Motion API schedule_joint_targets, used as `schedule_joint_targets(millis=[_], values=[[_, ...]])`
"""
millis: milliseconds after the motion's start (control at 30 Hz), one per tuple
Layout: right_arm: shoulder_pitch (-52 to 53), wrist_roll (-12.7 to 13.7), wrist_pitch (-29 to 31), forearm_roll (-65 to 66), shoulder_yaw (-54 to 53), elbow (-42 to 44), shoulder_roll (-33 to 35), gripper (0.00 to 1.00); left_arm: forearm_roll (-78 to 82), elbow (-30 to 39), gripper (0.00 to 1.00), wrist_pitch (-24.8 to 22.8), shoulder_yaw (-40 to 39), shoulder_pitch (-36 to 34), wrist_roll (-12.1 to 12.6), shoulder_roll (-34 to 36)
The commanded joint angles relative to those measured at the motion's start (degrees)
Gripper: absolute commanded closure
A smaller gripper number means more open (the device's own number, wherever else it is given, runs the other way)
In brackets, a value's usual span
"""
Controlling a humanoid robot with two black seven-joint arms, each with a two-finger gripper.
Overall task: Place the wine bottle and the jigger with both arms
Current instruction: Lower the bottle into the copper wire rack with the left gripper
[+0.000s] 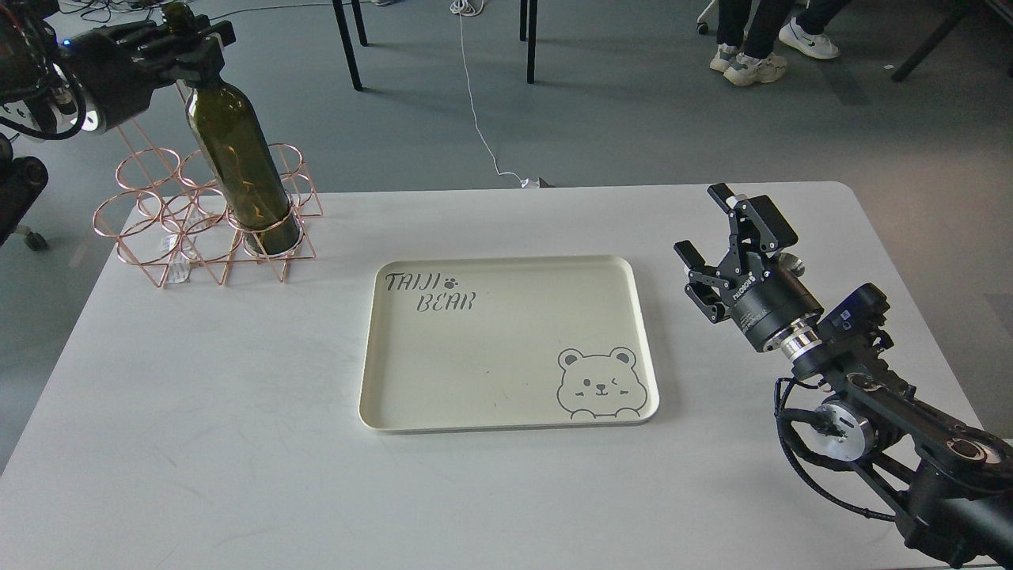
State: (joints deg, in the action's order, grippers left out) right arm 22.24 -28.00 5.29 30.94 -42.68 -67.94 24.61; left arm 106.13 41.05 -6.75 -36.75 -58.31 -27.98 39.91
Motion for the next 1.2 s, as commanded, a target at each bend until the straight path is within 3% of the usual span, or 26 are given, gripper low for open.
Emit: schedule_joint_targets(millis=[0,1169], values=[[-0.09,0.00,-0.01,0.00,0.06,0.00,0.00,0.01,-0.05,0.00,0.75,-0.02,0.01,0.22,-0.02,-0.01],[-0.01,0.00,-0.10,0.00,-0.47,0.00,0.44,0.01,0.12,0.88,0.73,0.69,0.54,4.09,-0.02,-0.89]])
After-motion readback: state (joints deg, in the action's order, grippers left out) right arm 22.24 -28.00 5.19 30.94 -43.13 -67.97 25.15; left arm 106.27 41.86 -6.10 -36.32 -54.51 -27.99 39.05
